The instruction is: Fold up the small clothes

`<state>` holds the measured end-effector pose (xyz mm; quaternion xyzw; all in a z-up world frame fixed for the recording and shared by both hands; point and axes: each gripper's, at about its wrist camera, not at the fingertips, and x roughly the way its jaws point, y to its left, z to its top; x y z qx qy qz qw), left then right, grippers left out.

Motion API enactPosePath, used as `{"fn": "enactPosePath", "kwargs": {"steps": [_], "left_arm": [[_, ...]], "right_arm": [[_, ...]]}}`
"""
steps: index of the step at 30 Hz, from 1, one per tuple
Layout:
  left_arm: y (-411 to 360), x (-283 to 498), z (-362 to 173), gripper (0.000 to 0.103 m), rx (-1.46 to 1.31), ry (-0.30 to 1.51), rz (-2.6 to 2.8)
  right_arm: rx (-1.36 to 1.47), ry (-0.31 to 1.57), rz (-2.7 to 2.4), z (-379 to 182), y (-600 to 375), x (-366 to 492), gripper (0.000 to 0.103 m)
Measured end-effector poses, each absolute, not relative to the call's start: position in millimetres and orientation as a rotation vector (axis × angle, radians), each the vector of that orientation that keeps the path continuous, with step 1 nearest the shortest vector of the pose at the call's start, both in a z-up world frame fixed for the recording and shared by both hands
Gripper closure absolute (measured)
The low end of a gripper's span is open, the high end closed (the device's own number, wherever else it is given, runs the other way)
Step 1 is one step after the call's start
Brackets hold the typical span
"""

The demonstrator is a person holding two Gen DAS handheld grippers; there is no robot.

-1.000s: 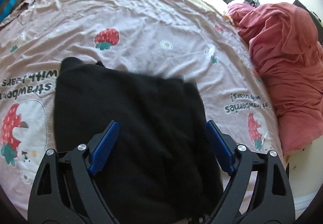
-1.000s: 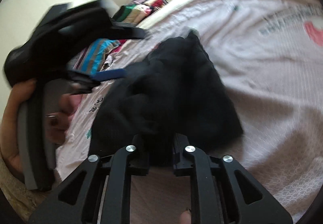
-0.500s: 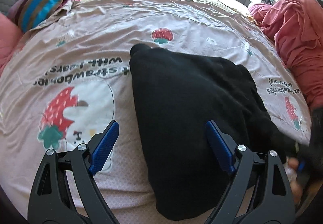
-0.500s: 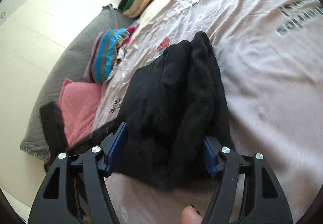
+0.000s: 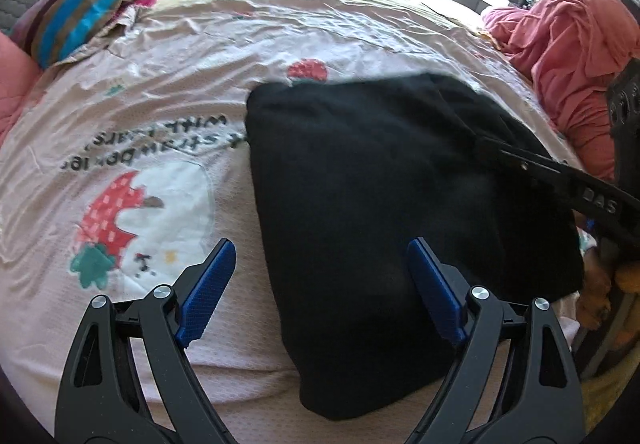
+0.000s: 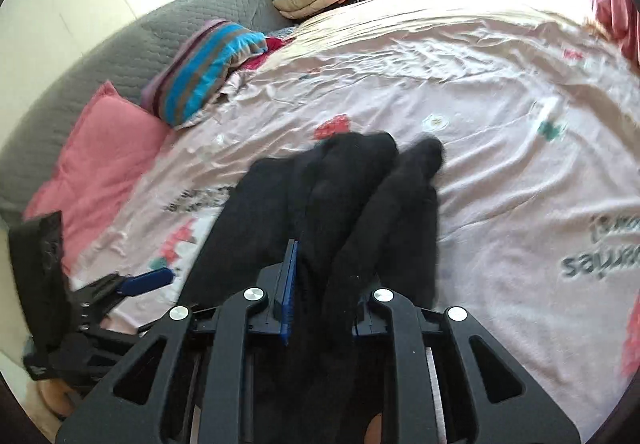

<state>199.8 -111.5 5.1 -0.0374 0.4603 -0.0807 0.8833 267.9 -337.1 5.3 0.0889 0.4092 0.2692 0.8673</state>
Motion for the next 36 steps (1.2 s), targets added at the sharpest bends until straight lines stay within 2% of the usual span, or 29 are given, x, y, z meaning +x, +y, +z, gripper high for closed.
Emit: {"fn": "enactPosePath", "kwargs": {"steps": [5, 11, 16, 18, 23, 36], "left_arm": [[-120, 197, -1, 0.022, -0.069, 0.965, -0.184], [-124, 193, 1, 0.021, -0.037, 0.961, -0.180], [-127, 190, 1, 0.021, -0.025, 0.966, -0.189], [-130, 188, -1, 0.021, -0.015, 0.971, -0.191], [-129, 185, -5, 0.021, -0.023, 0.978, -0.194], [-119, 168, 0, 0.021, -0.057, 0.961, -0.185]], "right_arm": [[0.193, 0.934, 0.520, -36, -342, 279, 0.084], [0.251, 0.914, 0.512, -37, -352, 268, 0.077], [0.264, 0.904, 0.509, -25, -357, 257, 0.066], [0.264, 0.899, 0.514, -21, -360, 249, 0.055], [0.264, 0.900, 0.520, -19, -367, 227, 0.047], [0.304, 0.915, 0.520, -21, -382, 188, 0.045]]}}
